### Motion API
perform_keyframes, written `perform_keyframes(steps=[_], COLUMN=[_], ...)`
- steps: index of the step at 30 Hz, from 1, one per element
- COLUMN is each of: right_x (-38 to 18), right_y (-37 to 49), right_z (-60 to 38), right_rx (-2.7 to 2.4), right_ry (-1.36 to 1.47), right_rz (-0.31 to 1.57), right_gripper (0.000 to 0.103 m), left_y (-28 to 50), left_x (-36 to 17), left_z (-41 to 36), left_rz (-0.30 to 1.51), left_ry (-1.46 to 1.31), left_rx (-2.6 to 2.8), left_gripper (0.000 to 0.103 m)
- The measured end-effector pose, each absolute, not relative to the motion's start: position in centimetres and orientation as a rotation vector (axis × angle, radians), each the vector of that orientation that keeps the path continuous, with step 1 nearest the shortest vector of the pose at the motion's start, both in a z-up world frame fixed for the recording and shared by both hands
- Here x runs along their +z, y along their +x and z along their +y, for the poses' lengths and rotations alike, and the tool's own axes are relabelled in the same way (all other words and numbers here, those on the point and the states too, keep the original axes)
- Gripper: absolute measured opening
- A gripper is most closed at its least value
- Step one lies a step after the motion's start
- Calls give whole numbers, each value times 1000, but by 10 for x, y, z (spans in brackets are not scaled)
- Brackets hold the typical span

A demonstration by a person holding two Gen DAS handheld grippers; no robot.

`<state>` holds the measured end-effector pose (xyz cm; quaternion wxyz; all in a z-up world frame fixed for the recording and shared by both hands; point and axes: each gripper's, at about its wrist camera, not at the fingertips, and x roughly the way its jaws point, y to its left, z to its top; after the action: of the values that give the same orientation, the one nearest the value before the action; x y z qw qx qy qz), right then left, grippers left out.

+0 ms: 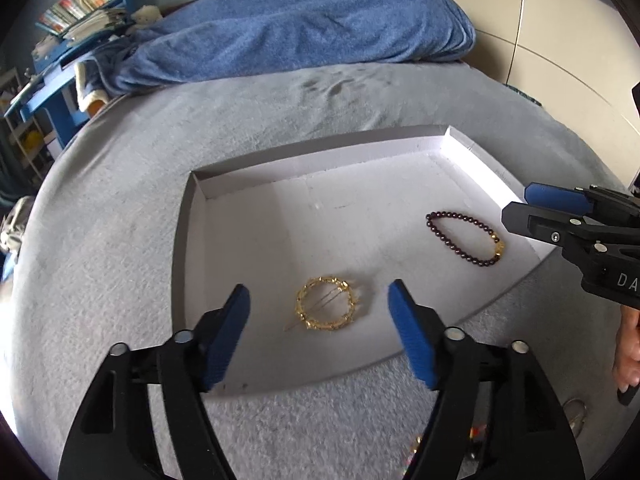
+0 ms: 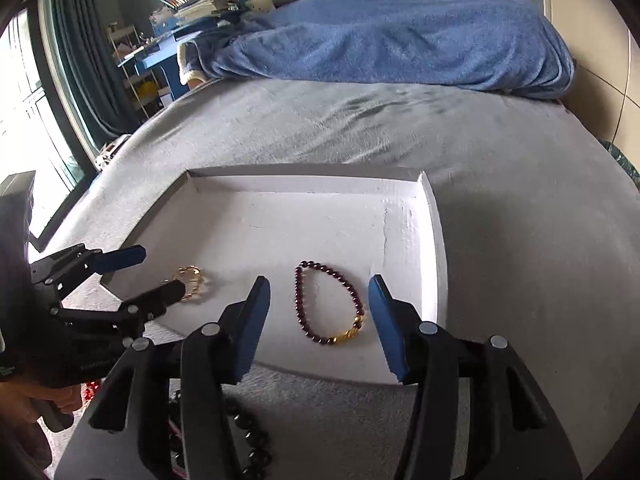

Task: Organize jewelry
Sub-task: 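Open both grippers over the tray and move back to the jewelry, then grasp the red-bead pendant with left gripper while right grasps pink string bracelet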

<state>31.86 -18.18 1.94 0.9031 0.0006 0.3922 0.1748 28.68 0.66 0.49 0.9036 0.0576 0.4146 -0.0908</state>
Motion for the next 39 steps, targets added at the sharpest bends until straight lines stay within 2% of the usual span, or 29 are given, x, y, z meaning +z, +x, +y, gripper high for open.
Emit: perform_keyframes(steps=[6, 12, 26, 39], right_x=[27, 30, 19, 0], right_y=[287, 253, 189, 178], right_z=[-187, -188, -185, -168], right_rx=[358, 367, 376, 413], right_ry=[46, 58, 39, 38], right_rz=[757, 716, 710, 724], right_gripper=[53, 59, 61, 61], left_y=[255, 215, 120, 108], left_x=[19, 26, -5, -26], left_z=[19, 30, 55, 70], left_rz=[820, 803, 828, 839], left_ry=[78, 41, -11, -67], left_rx=[-169, -152, -104, -85], left_gripper=[78, 82, 84, 84])
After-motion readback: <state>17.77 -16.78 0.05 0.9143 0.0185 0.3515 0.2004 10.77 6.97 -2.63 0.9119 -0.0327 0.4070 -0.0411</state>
